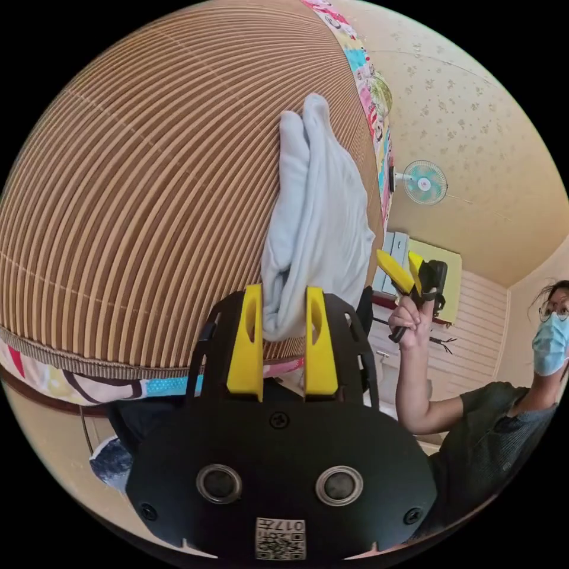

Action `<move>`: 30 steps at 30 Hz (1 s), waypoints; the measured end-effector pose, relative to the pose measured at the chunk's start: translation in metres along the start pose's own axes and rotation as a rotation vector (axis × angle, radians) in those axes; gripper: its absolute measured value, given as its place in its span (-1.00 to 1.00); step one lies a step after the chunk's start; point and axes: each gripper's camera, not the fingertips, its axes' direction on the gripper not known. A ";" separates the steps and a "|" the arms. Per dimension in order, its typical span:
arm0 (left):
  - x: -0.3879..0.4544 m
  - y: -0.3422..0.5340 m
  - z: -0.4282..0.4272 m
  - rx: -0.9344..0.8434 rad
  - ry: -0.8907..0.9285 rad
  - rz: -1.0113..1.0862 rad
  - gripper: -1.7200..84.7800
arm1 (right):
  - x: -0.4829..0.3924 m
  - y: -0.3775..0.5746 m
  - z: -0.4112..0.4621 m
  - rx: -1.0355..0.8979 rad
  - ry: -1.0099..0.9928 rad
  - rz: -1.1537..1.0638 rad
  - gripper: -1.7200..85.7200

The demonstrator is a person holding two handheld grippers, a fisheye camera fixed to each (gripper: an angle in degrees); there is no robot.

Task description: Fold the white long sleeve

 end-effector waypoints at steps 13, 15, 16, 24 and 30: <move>0.262 0.053 0.104 0.088 -0.624 0.505 -0.83 | -0.146 -0.090 0.194 -0.817 1.005 -0.506 -0.71; 0.275 0.059 0.117 0.105 -0.628 0.497 -0.81 | -0.140 -0.084 0.152 -0.737 0.916 -0.563 -0.75; 0.282 0.066 0.114 0.139 -0.563 0.491 -0.80 | -0.135 -0.084 0.130 -0.681 0.837 -0.545 -0.76; 0.268 0.081 0.125 0.125 -0.021 0.527 -0.59 | 0.096 0.043 -0.173 0.105 -0.022 -0.340 -0.77; 0.225 0.030 0.201 -0.002 0.015 0.385 -0.53 | 0.256 0.119 -0.191 0.248 -0.091 -0.065 -0.72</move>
